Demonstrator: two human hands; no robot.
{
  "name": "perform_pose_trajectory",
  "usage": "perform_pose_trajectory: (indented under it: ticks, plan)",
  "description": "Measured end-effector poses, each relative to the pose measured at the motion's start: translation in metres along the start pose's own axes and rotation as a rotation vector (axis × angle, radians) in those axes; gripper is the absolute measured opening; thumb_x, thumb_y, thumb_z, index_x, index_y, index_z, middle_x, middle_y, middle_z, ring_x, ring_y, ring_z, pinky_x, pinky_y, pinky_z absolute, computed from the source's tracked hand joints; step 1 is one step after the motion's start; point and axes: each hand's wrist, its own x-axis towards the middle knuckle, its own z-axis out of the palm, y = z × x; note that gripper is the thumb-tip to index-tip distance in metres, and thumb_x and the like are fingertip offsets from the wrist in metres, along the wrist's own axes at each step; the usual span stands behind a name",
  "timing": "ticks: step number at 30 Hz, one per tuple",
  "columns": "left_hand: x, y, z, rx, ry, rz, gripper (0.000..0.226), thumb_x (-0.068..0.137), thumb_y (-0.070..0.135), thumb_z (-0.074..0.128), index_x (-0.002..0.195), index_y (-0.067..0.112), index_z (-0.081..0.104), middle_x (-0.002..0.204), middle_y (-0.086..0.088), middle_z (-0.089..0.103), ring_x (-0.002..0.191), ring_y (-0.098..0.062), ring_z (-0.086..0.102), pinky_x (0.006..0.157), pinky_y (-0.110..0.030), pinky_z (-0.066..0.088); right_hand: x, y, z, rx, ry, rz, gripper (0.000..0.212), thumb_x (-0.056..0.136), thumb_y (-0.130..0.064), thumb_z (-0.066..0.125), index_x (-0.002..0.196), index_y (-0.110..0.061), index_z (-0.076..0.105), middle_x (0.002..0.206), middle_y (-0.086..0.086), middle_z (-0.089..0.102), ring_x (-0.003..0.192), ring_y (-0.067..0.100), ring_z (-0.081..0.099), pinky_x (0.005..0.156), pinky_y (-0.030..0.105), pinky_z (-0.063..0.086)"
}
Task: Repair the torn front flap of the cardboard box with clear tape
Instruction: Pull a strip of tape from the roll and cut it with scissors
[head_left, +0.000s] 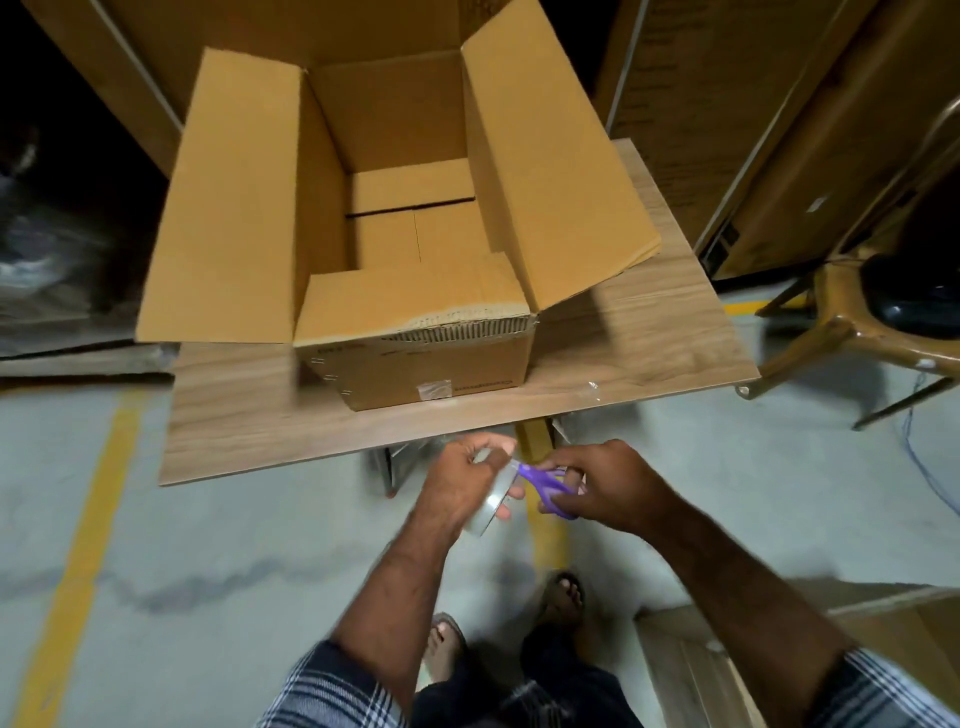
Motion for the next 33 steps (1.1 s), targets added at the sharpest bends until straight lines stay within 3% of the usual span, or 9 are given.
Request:
perform_pose_trajectory:
  ticks: [7,9,11,13,15,17,23,29,33]
  plan:
    - [-0.003,0.031,0.009,0.227,0.121,0.133,0.008,0.085,0.027,0.068,0.087,0.029,0.075,0.076,0.011,0.077,0.07,-0.024,0.074,0.067,-0.044,0.064,-0.031,-0.043,-0.036,-0.136,0.013,0.026,0.04,0.082,-0.028,0.073,0.121,-0.025,0.075,0.103,0.003,0.08,0.086,0.019,0.071,0.075,0.027,0.049]
    - [0.025,0.021,0.014,0.119,0.147,0.113,0.015,0.074,0.036,0.065,0.085,0.033,0.074,0.079,0.005,0.077,0.08,-0.03,0.074,0.076,-0.054,0.062,-0.047,-0.044,-0.052,-0.136,0.213,0.049,0.036,0.085,-0.019,0.07,0.12,-0.028,0.076,0.095,0.002,0.08,0.081,0.018,0.07,0.072,0.027,0.05]
    - [0.028,0.036,0.026,-0.029,0.137,0.077,0.018,0.073,0.035,0.063,0.087,0.029,0.074,0.089,-0.005,0.077,0.084,-0.034,0.072,0.085,-0.06,0.059,-0.068,-0.042,-0.06,-0.073,0.586,0.088,0.026,0.086,-0.02,0.066,0.107,-0.028,0.078,0.08,-0.004,0.078,0.071,0.015,0.07,0.066,0.026,0.05]
    - [0.021,0.056,0.047,-0.185,0.106,0.049,0.013,0.088,0.02,0.059,0.089,0.021,0.072,0.088,-0.01,0.073,0.076,-0.029,0.067,0.076,-0.045,0.056,-0.079,-0.041,-0.05,0.091,0.761,0.186,0.018,0.085,-0.031,0.062,0.097,-0.028,0.075,0.073,-0.012,0.073,0.067,0.007,0.069,0.066,0.023,0.052]
    - [0.024,0.068,0.073,-0.349,0.078,-0.006,0.021,0.096,0.012,0.052,0.091,0.018,0.071,0.088,-0.017,0.07,0.072,-0.029,0.063,0.075,-0.042,0.052,-0.072,-0.035,-0.031,0.22,0.698,0.227,0.03,0.083,-0.043,0.062,0.105,-0.026,0.073,0.089,-0.015,0.073,0.082,0.005,0.071,0.072,0.018,0.054]
    - [0.033,0.076,0.101,-0.39,0.045,-0.01,0.024,0.099,0.016,0.05,0.094,0.021,0.073,0.096,-0.014,0.07,0.083,-0.03,0.062,0.075,-0.039,0.049,-0.052,-0.018,-0.019,0.167,0.596,0.201,0.047,0.083,-0.045,0.067,0.121,-0.018,0.07,0.111,-0.006,0.073,0.1,0.016,0.069,0.078,0.032,0.059]
    - [0.072,0.081,0.13,-0.381,0.124,-0.089,0.015,0.106,0.029,0.046,0.101,0.022,0.058,0.075,0.0,0.056,0.054,-0.012,0.05,0.047,-0.023,0.036,0.01,0.042,-0.06,-0.02,0.529,0.335,0.034,0.086,-0.036,0.071,0.114,-0.016,0.069,0.108,0.007,0.075,0.098,0.034,0.069,0.071,0.031,0.044]
    - [0.091,-0.005,0.116,-0.289,0.325,-0.34,0.026,0.095,0.021,0.064,0.114,0.003,0.063,0.094,-0.01,0.061,0.08,-0.019,0.055,0.065,-0.032,0.042,0.08,0.117,-0.085,-0.325,0.33,0.391,0.045,0.091,-0.035,0.065,0.134,-0.031,0.054,0.114,0.006,0.073,0.105,0.034,0.068,0.08,0.038,0.053]
    - [0.111,-0.032,0.125,-0.491,0.317,-0.31,0.02,0.089,0.01,0.07,0.101,0.021,0.058,0.108,0.0,0.065,0.103,-0.014,0.059,0.085,-0.036,0.044,0.112,0.149,-0.08,-0.462,0.301,0.379,0.028,0.088,-0.036,0.065,0.113,-0.025,0.06,0.101,0.011,0.072,0.096,0.036,0.069,0.074,0.037,0.052]
